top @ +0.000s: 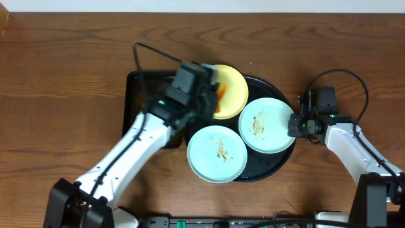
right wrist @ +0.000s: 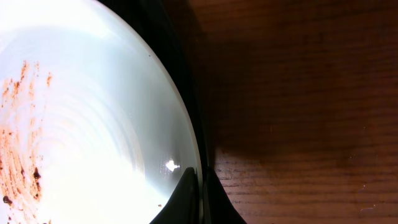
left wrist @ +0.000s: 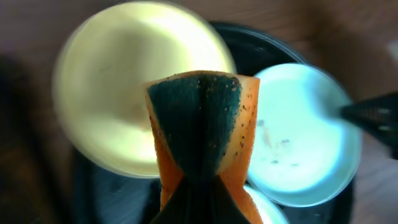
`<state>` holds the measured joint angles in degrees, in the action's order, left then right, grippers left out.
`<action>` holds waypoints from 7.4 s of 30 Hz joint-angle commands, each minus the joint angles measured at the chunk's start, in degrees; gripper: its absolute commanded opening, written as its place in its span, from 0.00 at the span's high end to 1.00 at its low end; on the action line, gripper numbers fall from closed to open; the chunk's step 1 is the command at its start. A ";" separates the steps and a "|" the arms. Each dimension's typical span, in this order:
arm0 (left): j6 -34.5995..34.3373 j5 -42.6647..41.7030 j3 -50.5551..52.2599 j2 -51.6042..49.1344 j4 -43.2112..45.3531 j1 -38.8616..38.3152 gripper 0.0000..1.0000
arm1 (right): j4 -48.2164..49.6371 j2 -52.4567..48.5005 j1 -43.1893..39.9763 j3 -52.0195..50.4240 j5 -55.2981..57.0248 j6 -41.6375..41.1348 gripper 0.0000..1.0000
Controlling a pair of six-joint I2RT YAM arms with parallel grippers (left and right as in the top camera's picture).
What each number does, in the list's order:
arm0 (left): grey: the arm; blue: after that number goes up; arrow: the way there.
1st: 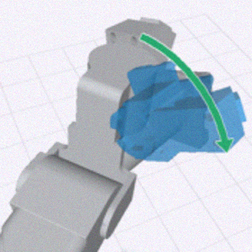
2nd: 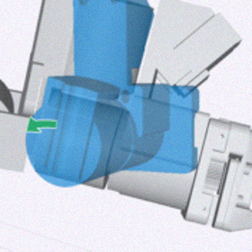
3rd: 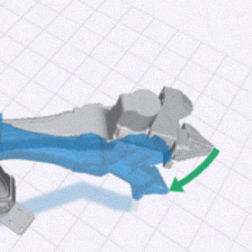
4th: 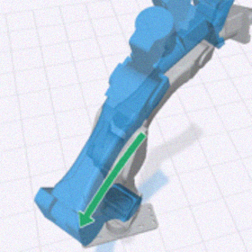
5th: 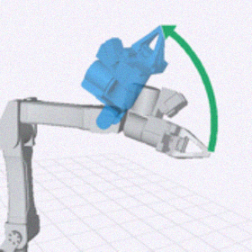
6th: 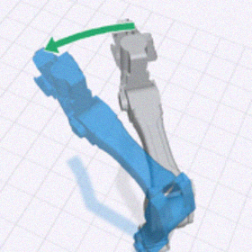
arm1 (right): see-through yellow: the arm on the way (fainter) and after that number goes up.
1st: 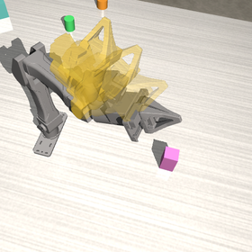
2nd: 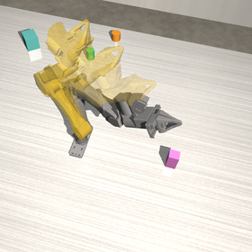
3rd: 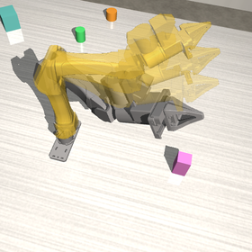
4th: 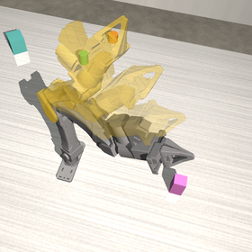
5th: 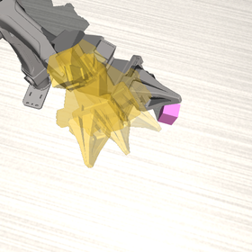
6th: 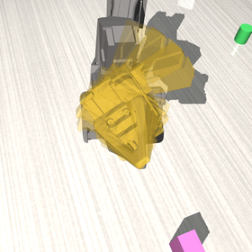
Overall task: Clean dirty plates on tray and stack at the side
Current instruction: 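Scrub the right pale green plate with the sponge in the left gripper, then move the sponge back over the black rectangular tray with the left gripper, then lift the pale green plate with the right gripper and place it right of the tray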
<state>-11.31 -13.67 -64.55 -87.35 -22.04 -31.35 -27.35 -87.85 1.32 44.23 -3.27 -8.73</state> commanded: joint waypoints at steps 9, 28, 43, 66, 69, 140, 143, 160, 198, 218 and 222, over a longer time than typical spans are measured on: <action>-6.60 -4.11 -8.48 -11.10 2.62 -9.86 0.93 | -0.74 -0.87 0.17 -0.07 -0.90 -0.22 0.99; -14.36 -19.10 -16.52 -29.57 3.82 -13.60 0.93 | -0.72 -0.87 0.17 -0.07 -0.87 -0.22 0.99; -14.10 10.38 -16.46 -34.16 -5.75 -14.14 0.93 | -1.07 -0.87 0.17 -0.07 -0.87 -0.22 0.99; -11.67 13.49 -18.40 -17.16 -6.27 -14.32 0.93 | -1.75 -0.87 0.17 -0.07 -0.90 -0.22 0.91; -11.67 13.53 -18.40 -15.78 -8.61 -14.25 0.93 | -1.75 -0.87 0.17 -0.07 -0.98 -0.22 0.87; -7.85 16.63 -18.18 -26.62 -5.38 -14.38 0.92 | 0.83 -2.43 0.59 -1.38 -4.72 -3.41 0.99; -7.82 11.37 -18.18 -21.03 -7.78 -14.38 0.93 | 1.07 -2.43 0.59 -1.38 -4.70 -3.43 0.98; -7.87 23.39 -18.18 -8.96 -25.49 -6.58 0.92 | 4.57 -2.43 0.59 -1.38 -4.74 -3.41 0.99; -9.84 23.15 -18.18 -7.69 -30.64 5.20 0.93 | 6.05 4.04 0.59 -1.18 -6.25 -0.15 0.99; -9.84 23.12 -18.18 -7.69 -31.08 5.20 0.92 | 4.63 19.87 4.61 0.90 17.51 11.41 0.98; -9.84 23.12 -18.18 -7.69 -31.08 5.20 0.93 | 4.59 19.98 10.21 1.86 25.62 15.13 0.99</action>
<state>-20.80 8.36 -82.63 -96.31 -52.75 -26.35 -22.96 -68.82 7.77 43.83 14.04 2.24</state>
